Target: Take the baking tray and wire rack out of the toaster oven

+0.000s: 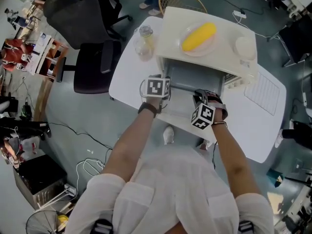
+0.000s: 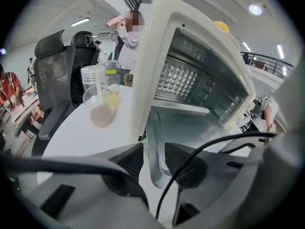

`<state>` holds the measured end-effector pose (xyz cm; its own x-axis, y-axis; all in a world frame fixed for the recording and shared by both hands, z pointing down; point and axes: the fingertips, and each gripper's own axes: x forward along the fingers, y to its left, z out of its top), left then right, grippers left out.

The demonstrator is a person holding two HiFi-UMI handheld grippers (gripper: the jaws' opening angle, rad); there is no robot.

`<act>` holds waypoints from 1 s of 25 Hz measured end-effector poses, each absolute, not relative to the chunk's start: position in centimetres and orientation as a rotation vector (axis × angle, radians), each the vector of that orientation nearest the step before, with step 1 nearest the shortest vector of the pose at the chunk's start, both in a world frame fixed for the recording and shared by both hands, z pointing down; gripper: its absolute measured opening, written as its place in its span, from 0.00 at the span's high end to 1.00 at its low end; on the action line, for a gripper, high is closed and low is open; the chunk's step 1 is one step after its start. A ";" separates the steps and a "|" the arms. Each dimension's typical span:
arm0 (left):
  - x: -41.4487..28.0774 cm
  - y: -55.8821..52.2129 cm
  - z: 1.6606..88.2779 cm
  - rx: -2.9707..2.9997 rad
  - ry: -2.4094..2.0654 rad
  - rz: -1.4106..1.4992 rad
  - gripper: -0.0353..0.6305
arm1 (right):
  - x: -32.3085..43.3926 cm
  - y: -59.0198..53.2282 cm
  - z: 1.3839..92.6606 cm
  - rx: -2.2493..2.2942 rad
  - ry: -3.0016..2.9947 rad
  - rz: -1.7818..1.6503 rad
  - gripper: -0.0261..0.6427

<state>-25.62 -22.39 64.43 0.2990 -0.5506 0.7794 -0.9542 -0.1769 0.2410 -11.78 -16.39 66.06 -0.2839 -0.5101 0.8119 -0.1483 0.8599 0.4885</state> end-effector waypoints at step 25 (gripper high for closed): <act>-25.1 -22.7 67.1 1.663 -1.263 0.712 0.84 | -10.6 -12.9 65.7 0.427 -1.900 -0.176 0.84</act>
<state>-25.11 -22.74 67.13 0.3116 -0.4284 0.8481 -0.9474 -0.0716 0.3120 -10.56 -12.93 65.70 -0.3097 -0.3752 0.8737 -0.2082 0.9233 0.3227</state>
